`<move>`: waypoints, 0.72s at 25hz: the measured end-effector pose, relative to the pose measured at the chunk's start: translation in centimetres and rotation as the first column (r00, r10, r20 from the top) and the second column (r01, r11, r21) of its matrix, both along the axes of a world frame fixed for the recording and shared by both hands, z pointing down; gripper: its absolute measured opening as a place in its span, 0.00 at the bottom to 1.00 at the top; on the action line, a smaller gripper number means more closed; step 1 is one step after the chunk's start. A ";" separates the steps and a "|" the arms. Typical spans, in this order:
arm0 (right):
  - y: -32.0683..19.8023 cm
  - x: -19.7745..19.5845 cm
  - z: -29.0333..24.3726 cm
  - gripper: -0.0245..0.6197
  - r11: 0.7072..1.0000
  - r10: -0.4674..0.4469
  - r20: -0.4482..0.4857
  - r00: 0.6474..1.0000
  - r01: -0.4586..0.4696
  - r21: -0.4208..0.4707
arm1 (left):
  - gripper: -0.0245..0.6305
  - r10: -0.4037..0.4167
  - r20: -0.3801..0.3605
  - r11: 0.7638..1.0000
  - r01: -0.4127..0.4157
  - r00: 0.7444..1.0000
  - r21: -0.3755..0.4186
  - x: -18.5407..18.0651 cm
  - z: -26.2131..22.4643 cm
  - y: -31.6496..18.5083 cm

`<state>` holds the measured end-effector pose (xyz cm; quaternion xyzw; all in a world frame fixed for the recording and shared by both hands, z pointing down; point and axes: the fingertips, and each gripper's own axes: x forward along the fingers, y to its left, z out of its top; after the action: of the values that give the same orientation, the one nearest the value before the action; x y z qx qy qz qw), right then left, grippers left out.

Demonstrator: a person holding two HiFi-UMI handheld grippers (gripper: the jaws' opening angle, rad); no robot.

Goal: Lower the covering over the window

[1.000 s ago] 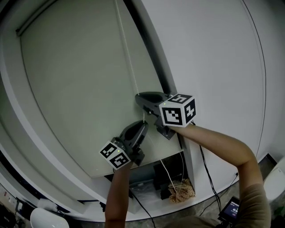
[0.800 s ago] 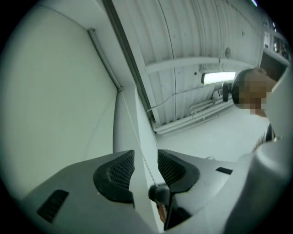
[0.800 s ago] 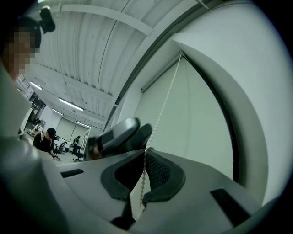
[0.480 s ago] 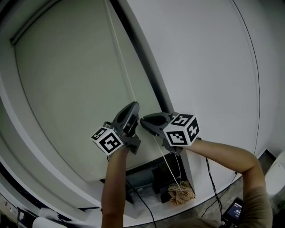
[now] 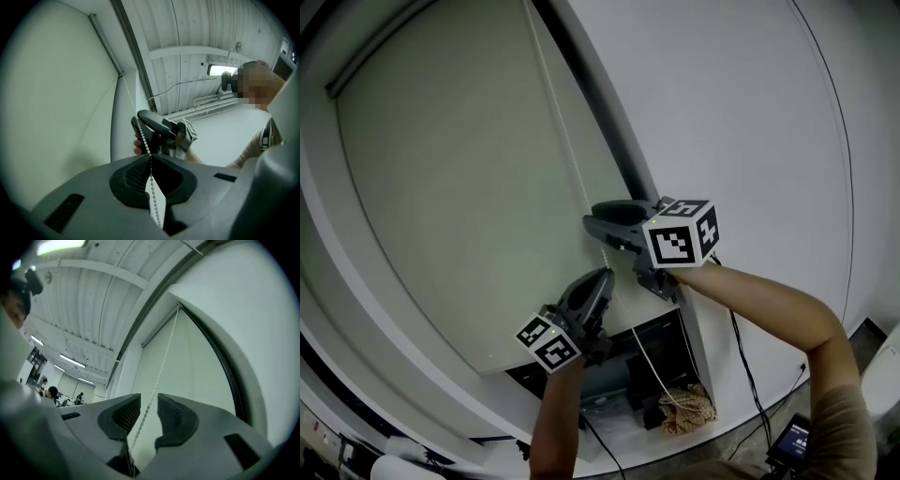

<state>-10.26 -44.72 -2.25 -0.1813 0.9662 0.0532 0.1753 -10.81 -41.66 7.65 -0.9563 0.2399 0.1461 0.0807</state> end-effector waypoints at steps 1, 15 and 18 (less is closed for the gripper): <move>-0.2 -0.5 0.1 0.18 0.999 -0.028 -0.006 1.000 0.028 -0.030 | 0.07 0.000 0.006 1.000 0.000 1.000 -0.006 0.3 0.7 0.2; 0.8 -2.7 7.3 0.06 1.000 -0.026 -0.155 0.988 0.028 0.007 | 0.28 -0.029 -0.006 0.996 0.029 1.000 0.089 0.1 -10.0 -3.9; 0.1 -2.9 7.5 0.06 0.999 -0.022 -0.183 0.983 0.026 0.021 | 0.08 -0.006 -0.006 0.999 0.006 1.000 0.038 0.7 -9.3 -4.7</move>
<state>-13.15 -44.64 5.25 -0.1620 0.9797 0.0787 0.0885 -10.12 -46.41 -1.64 -0.9534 0.2403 0.1533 0.0988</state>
